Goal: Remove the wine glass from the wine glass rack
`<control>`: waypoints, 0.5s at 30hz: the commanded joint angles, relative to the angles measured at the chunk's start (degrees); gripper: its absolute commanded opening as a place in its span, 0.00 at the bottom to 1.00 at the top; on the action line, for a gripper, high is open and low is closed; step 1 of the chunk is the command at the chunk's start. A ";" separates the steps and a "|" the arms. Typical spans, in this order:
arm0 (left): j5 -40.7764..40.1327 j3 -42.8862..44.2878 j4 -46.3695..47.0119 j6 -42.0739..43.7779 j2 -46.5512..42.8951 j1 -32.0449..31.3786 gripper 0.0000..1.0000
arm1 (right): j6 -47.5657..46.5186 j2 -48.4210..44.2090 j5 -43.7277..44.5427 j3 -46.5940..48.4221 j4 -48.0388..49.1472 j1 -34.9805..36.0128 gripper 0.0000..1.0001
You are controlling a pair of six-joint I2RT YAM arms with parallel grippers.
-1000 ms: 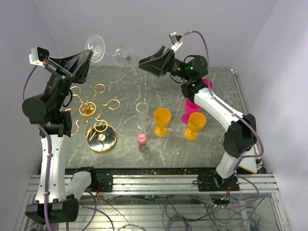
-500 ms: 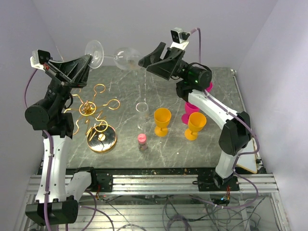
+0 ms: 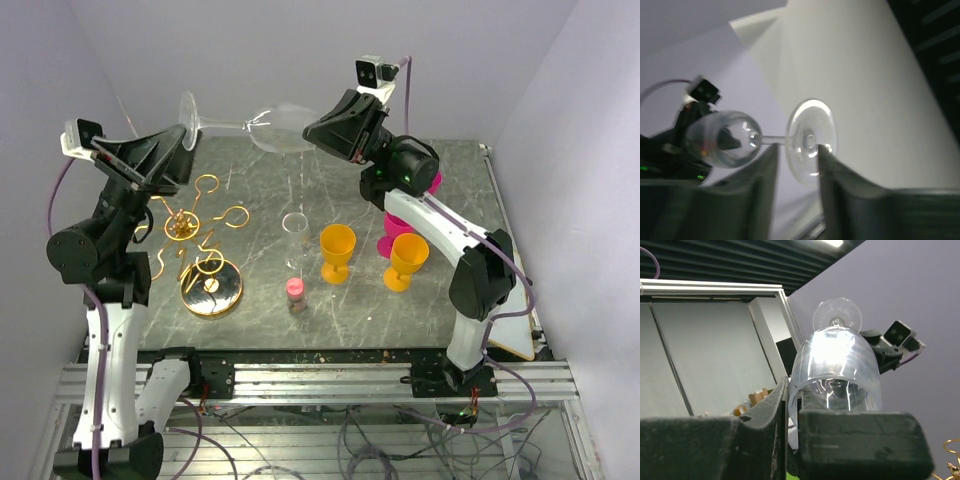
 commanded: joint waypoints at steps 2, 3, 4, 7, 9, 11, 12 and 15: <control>-2.74 -1.14 -15.58 12.43 -6.05 -0.03 0.72 | -2.76 -5.06 6.03 -4.53 0.34 -1.39 0.00; -3.18 -0.98 -18.09 14.43 -7.15 -0.04 0.87 | -4.26 -6.46 6.99 -7.40 -1.96 -2.10 0.00; -3.63 -0.49 -21.42 16.44 -7.79 -0.04 0.96 | -5.69 -8.13 7.94 -9.64 -4.05 -2.85 0.00; -5.87 2.37 -34.21 24.91 -9.45 -0.04 1.00 | -12.21 -13.75 9.32 -14.88 -19.30 -5.48 0.00; -8.91 6.72 -44.41 31.97 -10.28 -0.04 1.00 | -18.75 -17.38 11.01 -16.88 -35.96 -6.84 0.00; -12.87 10.16 -53.03 38.50 -10.91 -0.04 1.00 | -27.31 -20.58 16.99 -15.88 -58.22 -6.98 0.00; -14.18 11.18 -55.61 40.89 -11.17 -0.03 1.00 | -31.62 -21.34 21.18 -13.31 -69.79 -6.86 0.00; -16.59 12.86 -58.03 45.85 -11.55 -0.04 1.00 | -39.80 -19.69 33.24 -3.61 -98.43 -6.52 0.00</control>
